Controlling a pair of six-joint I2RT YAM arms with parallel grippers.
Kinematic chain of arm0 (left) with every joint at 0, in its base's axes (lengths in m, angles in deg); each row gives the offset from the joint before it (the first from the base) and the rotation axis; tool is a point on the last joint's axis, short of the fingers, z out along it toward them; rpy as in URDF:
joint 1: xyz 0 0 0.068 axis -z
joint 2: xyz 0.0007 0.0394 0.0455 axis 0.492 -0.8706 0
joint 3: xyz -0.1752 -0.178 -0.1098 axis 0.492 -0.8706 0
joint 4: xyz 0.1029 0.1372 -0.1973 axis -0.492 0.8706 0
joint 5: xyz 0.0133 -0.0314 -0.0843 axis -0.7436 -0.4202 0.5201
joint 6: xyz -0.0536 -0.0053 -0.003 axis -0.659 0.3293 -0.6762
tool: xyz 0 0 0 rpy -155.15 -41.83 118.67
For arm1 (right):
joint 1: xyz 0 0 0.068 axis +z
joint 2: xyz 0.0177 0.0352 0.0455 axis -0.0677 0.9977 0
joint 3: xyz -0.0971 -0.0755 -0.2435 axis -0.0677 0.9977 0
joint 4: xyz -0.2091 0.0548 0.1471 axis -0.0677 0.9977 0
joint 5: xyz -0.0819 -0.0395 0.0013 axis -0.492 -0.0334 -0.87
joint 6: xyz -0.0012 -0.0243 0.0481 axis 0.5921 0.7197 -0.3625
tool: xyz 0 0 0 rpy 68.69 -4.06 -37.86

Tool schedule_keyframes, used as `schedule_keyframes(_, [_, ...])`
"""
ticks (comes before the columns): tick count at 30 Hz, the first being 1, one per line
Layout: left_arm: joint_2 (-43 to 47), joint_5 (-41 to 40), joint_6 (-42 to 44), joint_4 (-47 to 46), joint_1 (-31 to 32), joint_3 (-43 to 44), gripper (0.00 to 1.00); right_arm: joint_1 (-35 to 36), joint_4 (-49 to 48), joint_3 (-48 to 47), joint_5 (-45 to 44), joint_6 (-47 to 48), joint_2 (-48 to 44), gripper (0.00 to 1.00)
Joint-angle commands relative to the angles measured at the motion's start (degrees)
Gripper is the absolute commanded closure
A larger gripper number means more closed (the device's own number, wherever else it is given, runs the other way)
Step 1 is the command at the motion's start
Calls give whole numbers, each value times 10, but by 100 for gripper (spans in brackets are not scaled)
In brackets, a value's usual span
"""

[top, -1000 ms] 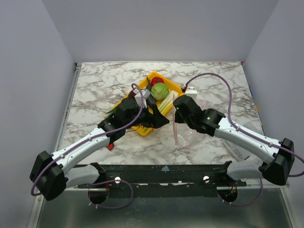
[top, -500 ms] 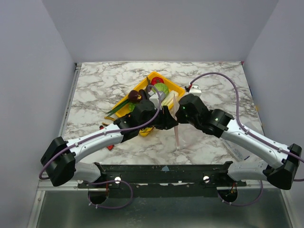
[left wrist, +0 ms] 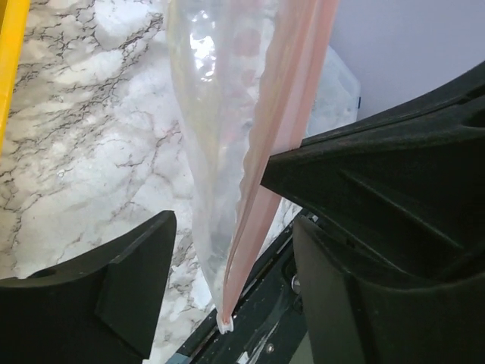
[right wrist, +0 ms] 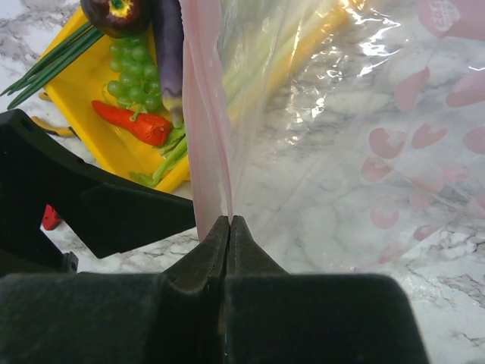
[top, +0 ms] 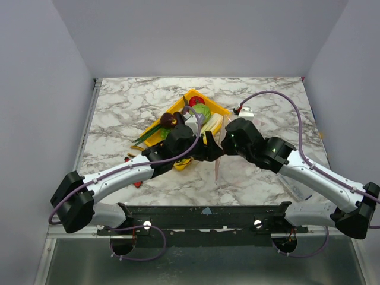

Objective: Place the food in the zip-top bag and seal the zipper
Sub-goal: Open the zipper of the food storage bag at the center of the board.

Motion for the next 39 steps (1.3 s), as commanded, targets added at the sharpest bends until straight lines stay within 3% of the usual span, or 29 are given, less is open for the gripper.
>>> schedule_keyframes(1, [38,14,6,-27,3,-5,33,-2,18,-11,7,7,-10,100])
schedule_keyframes(6, [80,-6,12,-13,3,-22,33,-2,9,-7,20,7,-17,100])
schedule_keyframes(16, [29,0,17,-2,3,11,60,-2,5,-11,28,5,-20,100])
schedule_keyframes(20, [4,-7,22,7,4,26,64,-1,6,-12,32,3,-22,100])
schedule_keyframes(24, [-21,-14,32,23,3,53,78,-1,8,-12,31,0,-19,100])
schedule_keyframes(27, [-27,-3,35,34,4,67,99,-1,18,-15,23,-7,-10,100])
schedule_keyframes(31, [-18,16,8,6,5,58,100,-1,43,-15,-22,-35,10,99])
schedule_keyframes(35, [-10,34,-20,-20,5,47,100,0,49,-8,-52,-46,20,86])
schedule_keyframes(39, [-6,37,-29,-24,5,43,100,0,59,-6,-76,-55,21,82])
